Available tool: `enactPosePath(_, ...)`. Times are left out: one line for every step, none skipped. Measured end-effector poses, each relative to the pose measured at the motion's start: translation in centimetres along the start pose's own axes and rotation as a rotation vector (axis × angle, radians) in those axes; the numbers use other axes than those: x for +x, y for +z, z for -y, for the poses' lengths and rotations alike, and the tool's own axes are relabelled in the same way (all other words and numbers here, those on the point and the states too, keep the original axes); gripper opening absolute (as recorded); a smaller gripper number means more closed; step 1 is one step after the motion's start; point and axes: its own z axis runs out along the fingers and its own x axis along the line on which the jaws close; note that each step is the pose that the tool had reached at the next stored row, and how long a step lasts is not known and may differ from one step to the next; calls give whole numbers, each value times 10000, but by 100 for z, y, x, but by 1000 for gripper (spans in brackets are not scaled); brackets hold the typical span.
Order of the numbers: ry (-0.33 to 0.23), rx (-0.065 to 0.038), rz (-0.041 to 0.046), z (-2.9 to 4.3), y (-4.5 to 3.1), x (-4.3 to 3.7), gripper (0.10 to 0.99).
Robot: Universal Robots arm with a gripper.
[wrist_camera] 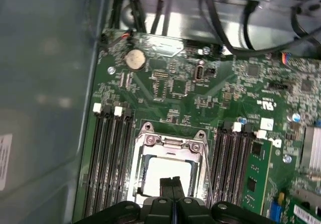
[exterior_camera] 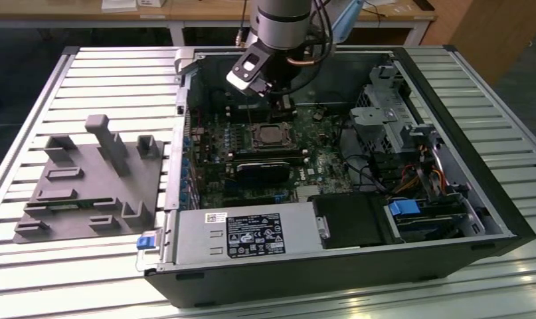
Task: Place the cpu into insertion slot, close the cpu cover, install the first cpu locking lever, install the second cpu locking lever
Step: 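Close the cpu cover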
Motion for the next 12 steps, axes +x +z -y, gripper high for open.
enactPosePath(-179,2,2,0,1,0,102)
enactPosePath(-360,5,7,0,1,0,102)
enactPosePath(-540,8,12,0,1,0,102)
enactPosePath(-720,10,18,0,1,0,102)
enactPosePath(-912,13,24,0,1,0,102)
enactPosePath(-1090,16,31,0,1,0,102)
enactPosePath(-1271,20,38,0,1,0,102)
enactPosePath(-1450,24,45,0,1,0,102)
enactPosePath(-2103,35,75,0,1,0,102)
enactPosePath(-2278,39,84,0,1,0,102)
enactPosePath(-2451,43,93,0,1,0,102)
enactPosePath(-2619,47,103,0,1,0,102)
